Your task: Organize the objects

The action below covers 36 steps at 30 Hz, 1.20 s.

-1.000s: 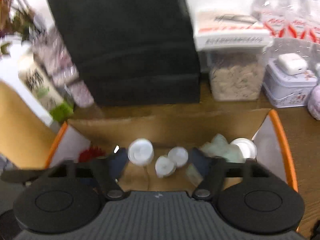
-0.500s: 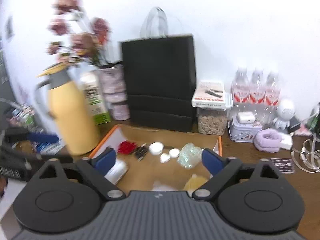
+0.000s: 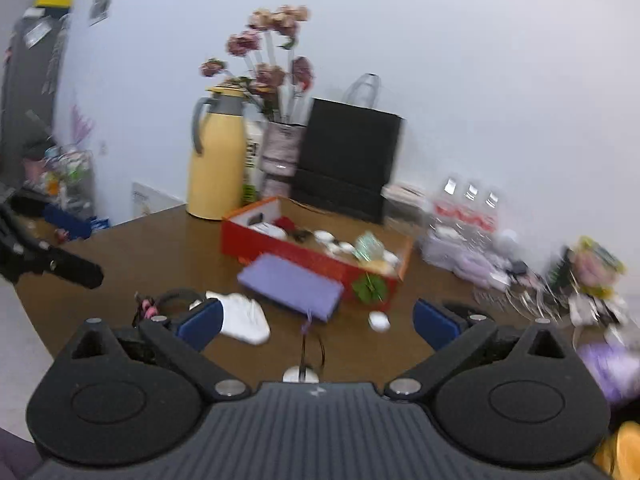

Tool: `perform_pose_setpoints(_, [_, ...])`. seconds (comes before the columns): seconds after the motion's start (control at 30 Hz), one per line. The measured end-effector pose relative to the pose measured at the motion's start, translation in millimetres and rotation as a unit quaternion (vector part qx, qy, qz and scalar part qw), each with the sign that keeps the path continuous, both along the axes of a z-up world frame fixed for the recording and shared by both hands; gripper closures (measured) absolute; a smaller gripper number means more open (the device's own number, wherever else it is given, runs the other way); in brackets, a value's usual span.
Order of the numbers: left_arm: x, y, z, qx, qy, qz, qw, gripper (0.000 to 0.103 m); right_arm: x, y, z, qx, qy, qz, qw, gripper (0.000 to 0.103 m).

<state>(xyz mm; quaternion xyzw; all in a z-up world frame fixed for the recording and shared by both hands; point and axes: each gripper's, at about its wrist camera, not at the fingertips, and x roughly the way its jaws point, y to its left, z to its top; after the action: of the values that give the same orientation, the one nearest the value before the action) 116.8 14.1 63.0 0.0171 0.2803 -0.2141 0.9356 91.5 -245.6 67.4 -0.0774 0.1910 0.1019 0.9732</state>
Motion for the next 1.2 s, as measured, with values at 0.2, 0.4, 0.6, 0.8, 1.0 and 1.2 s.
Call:
perform_pose_setpoints(0.2, [13.1, -0.6, -17.8, 0.042, 0.001, 0.039, 0.9984, 0.003, 12.6, 2.9, -18.1, -0.007, 0.029, -0.016, 0.999, 0.0])
perform_pose_setpoints(0.4, [105.0, -0.4, -28.7, 0.019, 0.033, 0.062, 0.9974, 0.003, 88.4, -12.2, -26.4, 0.032, 0.038, -0.017, 0.999, 0.0])
perform_pose_setpoints(0.6, [214.9, -30.1, -47.0, -0.007, 0.071, 0.04, 0.9966, 0.007, 217.0, -21.6, -49.7, 0.094, 0.118, 0.005, 0.989, 0.011])
perform_pose_setpoints(0.8, [275.9, -42.5, -83.7, -0.032, 0.165, 0.069, 0.9834, 0.063, 296.5, -7.1, -92.7, 0.087, 0.196, -0.007, 0.977, 0.054])
perform_pose_setpoints(1.0, [247.2, -36.6, -73.8, -0.046, 0.147, 0.067, 0.9859, 0.096, 276.9, -12.5, -82.1, 0.122, 0.161, -0.02, 0.979, 0.095])
perform_pose_setpoints(1.2, [161.8, -17.9, -39.1, -0.079, 0.103, 0.047, 0.9904, 0.099, 192.8, -3.9, -34.7, 0.125, 0.097, 0.019, 0.987, 0.095])
